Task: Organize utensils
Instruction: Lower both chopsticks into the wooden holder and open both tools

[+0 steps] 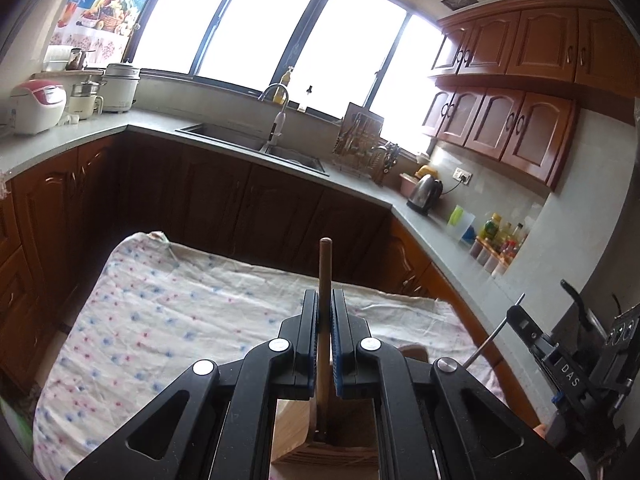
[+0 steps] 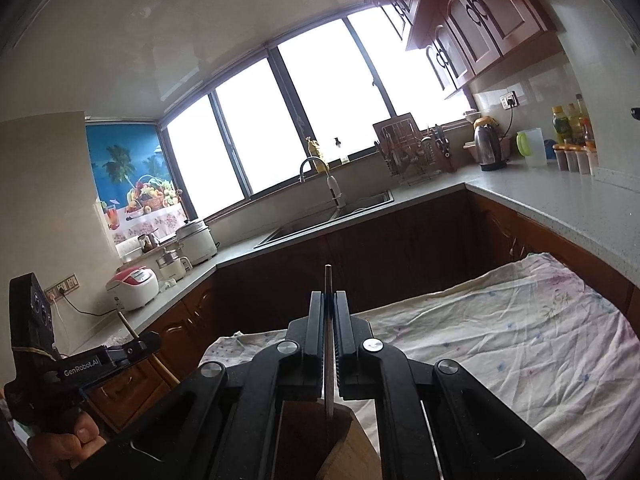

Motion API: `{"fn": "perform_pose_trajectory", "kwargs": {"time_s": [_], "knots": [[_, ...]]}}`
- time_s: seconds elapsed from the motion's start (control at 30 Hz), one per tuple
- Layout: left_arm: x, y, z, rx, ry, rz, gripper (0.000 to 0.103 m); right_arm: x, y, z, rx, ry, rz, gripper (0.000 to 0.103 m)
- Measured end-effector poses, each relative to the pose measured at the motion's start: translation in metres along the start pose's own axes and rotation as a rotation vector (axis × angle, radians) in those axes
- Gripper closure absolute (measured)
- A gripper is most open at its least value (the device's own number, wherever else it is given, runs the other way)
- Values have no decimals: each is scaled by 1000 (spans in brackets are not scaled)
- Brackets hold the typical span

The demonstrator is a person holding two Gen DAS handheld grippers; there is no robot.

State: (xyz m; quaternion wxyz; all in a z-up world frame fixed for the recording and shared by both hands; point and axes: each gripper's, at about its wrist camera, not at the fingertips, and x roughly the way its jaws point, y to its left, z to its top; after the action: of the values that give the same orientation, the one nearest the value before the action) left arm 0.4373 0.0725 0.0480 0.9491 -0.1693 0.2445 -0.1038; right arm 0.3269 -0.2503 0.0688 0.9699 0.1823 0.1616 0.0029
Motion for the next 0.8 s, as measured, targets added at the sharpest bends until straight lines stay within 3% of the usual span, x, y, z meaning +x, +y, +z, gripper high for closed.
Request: {"fn": "perform_pose_trajectory", "kwargs": {"time_s": [0.17, 0.67, 0.8], "knots": [[12, 5, -5, -6, 31, 3, 98, 4, -2, -5, -1, 30, -13, 99], [0, 3, -2, 18, 55, 14, 97, 10, -7, -3, 4, 71, -29, 99], [-2, 4, -2, 15, 67, 26, 88, 9, -9, -2, 24, 84, -18, 92]]}}
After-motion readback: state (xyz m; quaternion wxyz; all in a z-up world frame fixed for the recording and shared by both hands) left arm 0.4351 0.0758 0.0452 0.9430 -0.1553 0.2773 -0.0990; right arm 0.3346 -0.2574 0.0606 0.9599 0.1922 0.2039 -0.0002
